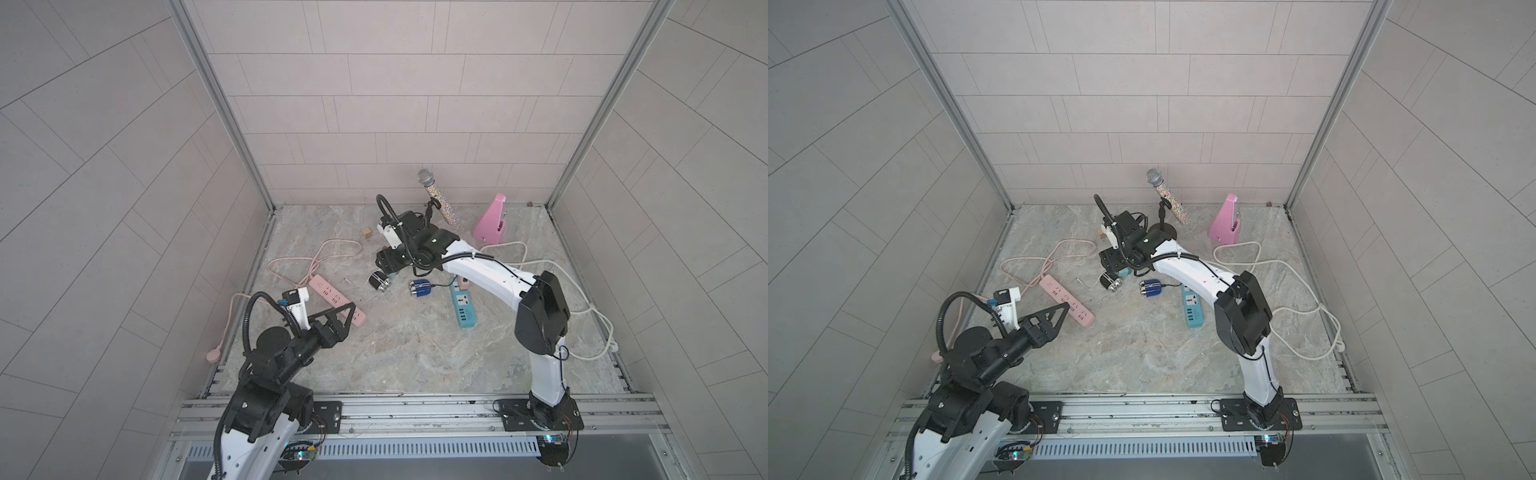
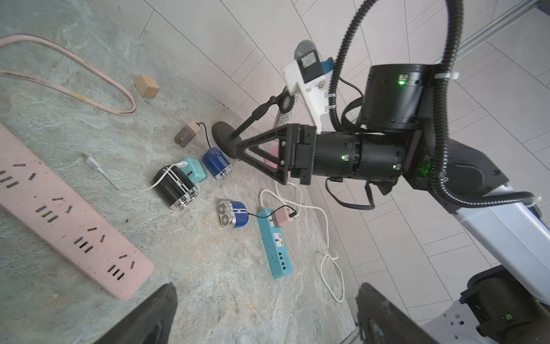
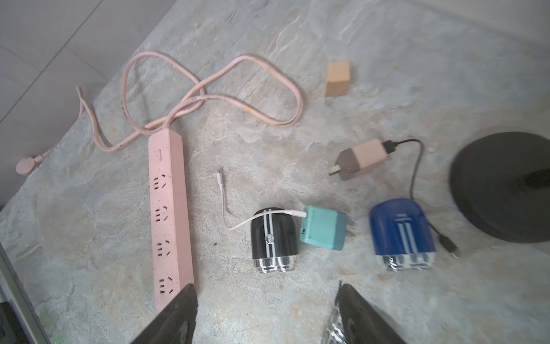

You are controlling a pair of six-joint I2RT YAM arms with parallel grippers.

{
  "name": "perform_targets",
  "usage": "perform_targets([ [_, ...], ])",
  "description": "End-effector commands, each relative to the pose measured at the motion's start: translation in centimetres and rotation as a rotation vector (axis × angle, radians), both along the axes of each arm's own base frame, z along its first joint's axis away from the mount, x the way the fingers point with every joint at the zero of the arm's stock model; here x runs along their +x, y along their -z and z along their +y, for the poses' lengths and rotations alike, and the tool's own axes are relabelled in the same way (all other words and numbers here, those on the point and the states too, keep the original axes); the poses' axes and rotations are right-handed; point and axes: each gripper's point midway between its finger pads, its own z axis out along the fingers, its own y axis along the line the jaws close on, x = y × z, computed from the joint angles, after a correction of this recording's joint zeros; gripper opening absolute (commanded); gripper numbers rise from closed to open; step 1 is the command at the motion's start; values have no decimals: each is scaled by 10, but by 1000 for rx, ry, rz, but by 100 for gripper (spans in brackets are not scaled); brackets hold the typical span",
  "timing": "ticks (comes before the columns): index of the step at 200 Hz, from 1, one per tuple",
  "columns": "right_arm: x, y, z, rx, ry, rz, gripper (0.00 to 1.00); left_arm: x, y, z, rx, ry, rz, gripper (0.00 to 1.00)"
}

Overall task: Unplug the electric shaver
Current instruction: Adjust the charging cable at the center of the board.

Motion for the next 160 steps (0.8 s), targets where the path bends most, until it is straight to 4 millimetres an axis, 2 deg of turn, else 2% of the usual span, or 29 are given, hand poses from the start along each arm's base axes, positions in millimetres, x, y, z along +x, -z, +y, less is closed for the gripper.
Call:
perform_targets([
  [1, -17, 28, 21, -35, -112, 73, 76, 3, -11, -4, -21, 15, -44, 98],
  [38, -15, 45, 39, -47, -136, 110, 76, 0, -12, -3, -23, 18, -46, 98],
  [82, -15, 68, 45, -62, -142, 150, 76, -1, -9, -3, -24, 17, -39, 98],
  [160, -11, 86, 57, -79, -161, 203, 76, -2, -7, -2, -17, 14, -30, 98],
])
